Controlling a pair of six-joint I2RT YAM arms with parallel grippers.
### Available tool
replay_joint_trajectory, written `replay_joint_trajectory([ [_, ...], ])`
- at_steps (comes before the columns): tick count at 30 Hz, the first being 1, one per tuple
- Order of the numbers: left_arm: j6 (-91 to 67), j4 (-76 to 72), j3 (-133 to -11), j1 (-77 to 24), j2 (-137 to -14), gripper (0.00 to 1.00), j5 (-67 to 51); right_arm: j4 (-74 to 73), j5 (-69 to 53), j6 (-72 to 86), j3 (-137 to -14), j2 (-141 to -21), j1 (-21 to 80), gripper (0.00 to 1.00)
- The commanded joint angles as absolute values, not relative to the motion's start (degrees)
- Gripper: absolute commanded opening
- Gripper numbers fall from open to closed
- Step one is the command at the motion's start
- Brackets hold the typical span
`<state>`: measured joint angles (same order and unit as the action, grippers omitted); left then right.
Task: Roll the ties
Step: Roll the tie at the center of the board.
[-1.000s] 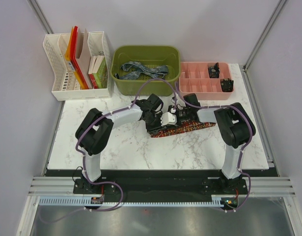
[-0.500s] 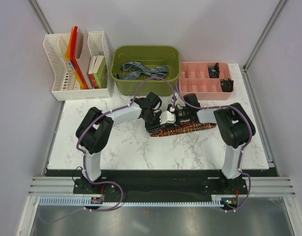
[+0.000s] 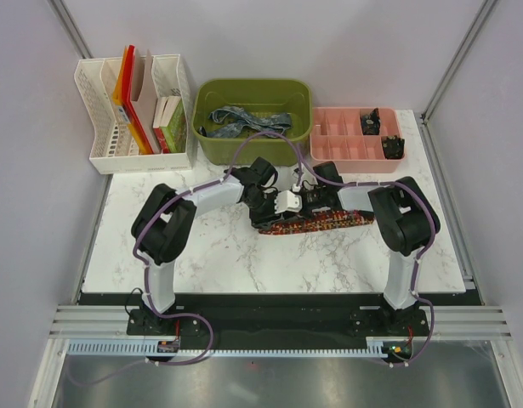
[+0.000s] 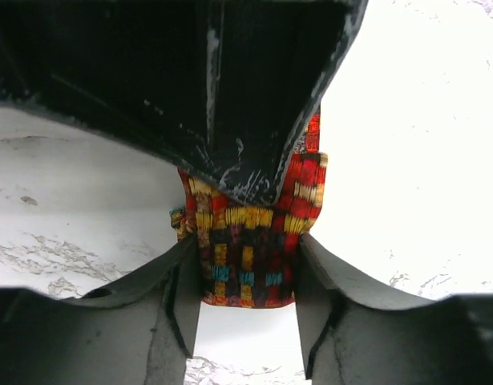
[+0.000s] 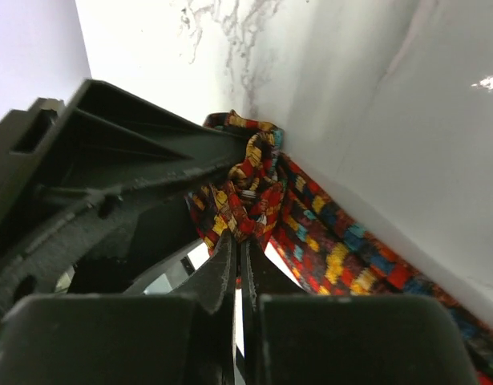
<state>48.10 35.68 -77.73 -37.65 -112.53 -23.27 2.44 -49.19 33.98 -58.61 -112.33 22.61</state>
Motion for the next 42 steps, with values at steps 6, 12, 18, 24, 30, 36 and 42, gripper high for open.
replay_joint_trajectory([
  [6,51.3,39.1,-75.9,-32.4,-108.6,0.67,-27.2,-5.1,-42.7,26.1,-61.0,-115.0,21.6,0.00],
  [12,51.5,37.8,-75.5,-29.7,-106.3,0.80,-31.4,-7.0,-40.8,23.9,-61.0,-115.8,21.5,0.00],
  [18,51.2,35.9,-74.8,-29.8,-106.3,0.84,-33.8,-8.3,-39.4,23.2,-61.5,-116.9,21.6,0.00],
  [24,48.9,33.9,-75.7,-31.8,-108.2,0.86,-34.8,-5.2,-38.9,25.7,-60.4,-116.8,22.9,0.00],
  [30,48.1,34.0,-75.7,-33.0,-108.6,0.70,-35.9,-1.9,-38.6,28.7,-59.8,-117.2,24.1,0.00],
  [36,47.5,34.3,-76.7,-34.1,-107.6,0.52,-37.1,3.8,-39.1,33.9,-59.0,-117.9,25.7,0.00],
  [42,45.4,34.0,-79.2,-36.3,-109.7,0.46,-36.9,6.9,-40.1,36.8,-58.9,-118.6,26.8,0.00],
])
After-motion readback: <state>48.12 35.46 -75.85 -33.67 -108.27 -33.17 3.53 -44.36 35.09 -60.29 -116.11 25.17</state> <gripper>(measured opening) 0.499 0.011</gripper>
